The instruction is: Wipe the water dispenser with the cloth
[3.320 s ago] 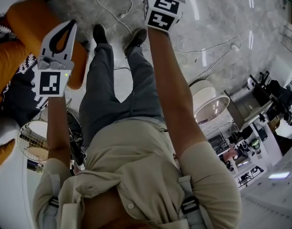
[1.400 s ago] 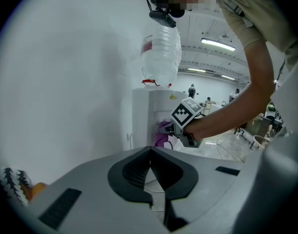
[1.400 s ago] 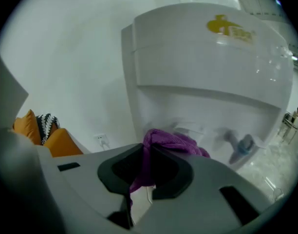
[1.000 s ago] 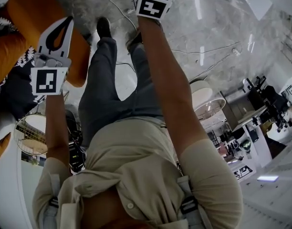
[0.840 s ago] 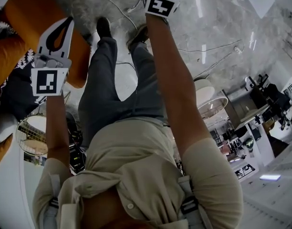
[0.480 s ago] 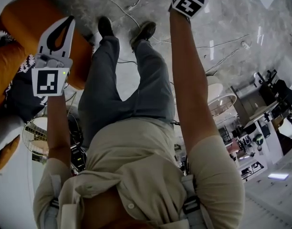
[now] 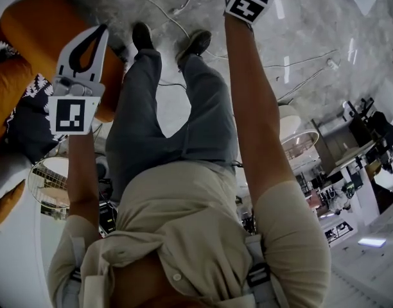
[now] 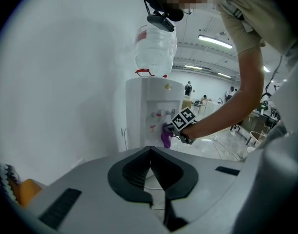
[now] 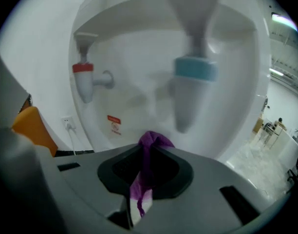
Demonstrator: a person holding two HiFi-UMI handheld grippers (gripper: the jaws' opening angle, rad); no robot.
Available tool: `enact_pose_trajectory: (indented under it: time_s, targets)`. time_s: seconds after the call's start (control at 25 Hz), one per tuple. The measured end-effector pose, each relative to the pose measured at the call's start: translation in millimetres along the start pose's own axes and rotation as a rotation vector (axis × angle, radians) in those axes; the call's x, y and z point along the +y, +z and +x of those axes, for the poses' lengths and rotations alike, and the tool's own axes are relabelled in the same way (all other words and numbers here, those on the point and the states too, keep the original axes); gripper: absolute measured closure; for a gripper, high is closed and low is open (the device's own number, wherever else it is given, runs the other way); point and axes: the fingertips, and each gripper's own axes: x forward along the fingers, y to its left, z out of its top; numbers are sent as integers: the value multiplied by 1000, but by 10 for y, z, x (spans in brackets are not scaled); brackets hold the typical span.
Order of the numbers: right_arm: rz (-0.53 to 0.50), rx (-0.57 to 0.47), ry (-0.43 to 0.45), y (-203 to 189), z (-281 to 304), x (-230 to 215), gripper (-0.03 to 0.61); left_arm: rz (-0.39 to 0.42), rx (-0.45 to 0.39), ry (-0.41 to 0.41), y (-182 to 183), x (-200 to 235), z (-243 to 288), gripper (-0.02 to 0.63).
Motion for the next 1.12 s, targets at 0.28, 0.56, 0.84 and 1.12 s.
enact_pose_trajectory:
  time_s: [0.28,0.56,0.84,1.12]
  targets:
    - [-96,-2,256,-79,355,1335,520,-47,32,94,-457,356,-179,597]
    - [-131,91,305,-490,512,1599,520,-65,45,125,-629,408,-240,597]
    - [-125,100,164,-591,528,737,520,-50,24,89,-475,223,18,597]
    - [-100,148,3,-848,394,-189,520,-36,35,65,-386,84,162,597]
